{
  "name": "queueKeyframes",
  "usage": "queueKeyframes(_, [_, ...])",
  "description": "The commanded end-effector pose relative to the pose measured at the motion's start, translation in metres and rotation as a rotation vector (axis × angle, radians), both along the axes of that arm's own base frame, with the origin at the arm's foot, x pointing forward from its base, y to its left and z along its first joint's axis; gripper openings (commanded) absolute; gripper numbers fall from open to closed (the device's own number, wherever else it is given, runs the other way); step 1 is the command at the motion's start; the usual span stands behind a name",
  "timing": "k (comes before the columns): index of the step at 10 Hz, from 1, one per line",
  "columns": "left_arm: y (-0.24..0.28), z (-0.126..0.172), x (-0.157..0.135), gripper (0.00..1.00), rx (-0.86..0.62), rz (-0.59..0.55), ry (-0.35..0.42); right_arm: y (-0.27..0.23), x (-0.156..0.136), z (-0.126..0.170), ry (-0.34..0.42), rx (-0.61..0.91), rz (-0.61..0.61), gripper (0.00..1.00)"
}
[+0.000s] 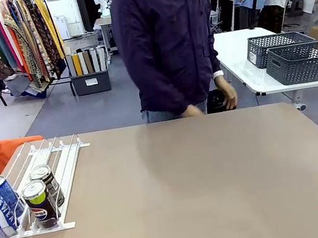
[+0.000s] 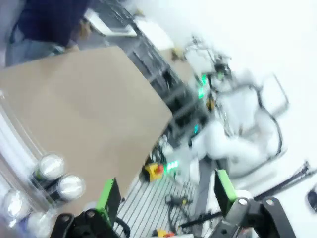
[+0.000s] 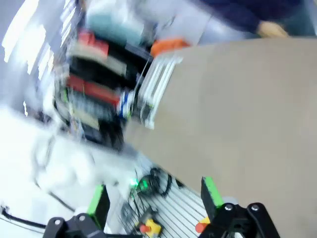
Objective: Retrieve and store the cans from the dispenser.
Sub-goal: Pick up one can from the Automatic Can Dispenser and place it in the middle of the table.
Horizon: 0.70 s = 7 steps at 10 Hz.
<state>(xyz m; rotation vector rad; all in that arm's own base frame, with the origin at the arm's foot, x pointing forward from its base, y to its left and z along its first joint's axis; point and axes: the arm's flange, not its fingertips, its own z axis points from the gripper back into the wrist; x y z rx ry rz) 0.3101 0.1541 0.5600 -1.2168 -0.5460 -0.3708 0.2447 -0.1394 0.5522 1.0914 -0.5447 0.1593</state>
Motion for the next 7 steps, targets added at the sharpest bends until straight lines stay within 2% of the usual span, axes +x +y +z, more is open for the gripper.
queueKeyframes(1, [0.050, -0.046, 0.007, 1.00, -0.172, 0.261, 0.088, -0.060, 0.005, -0.049, 0.090, 0.386, -0.515, 1.00])
queueKeyframes(2, [0.072, -0.060, -0.005, 1.00, -0.223, 0.345, 0.104, -0.086, 0.000, -0.067, 0.150, 0.479, -0.676, 1.00])
queueKeyframes(3, [0.084, -0.067, -0.018, 1.00, -0.250, 0.415, 0.109, -0.100, -0.003, -0.082, 0.180, 0.559, -0.752, 1.00])
queueKeyframes(4, [0.088, -0.071, -0.023, 1.00, -0.240, 0.471, 0.121, -0.101, -0.001, -0.090, 0.186, 0.578, -0.790, 1.00])
queueKeyframes(5, [0.084, -0.075, -0.022, 1.00, -0.180, 0.486, 0.119, -0.092, 0.006, -0.090, 0.166, 0.516, -0.812, 1.00])
queueKeyframes(6, [0.112, -0.083, -0.026, 1.00, -0.238, 0.445, 0.166, -0.127, -0.023, -0.100, 0.222, 0.362, -0.559, 1.00])
queueKeyframes(7, [0.112, -0.083, -0.026, 1.00, -0.238, 0.445, 0.166, -0.127, -0.023, -0.100, 0.222, 0.362, -0.559, 1.00])
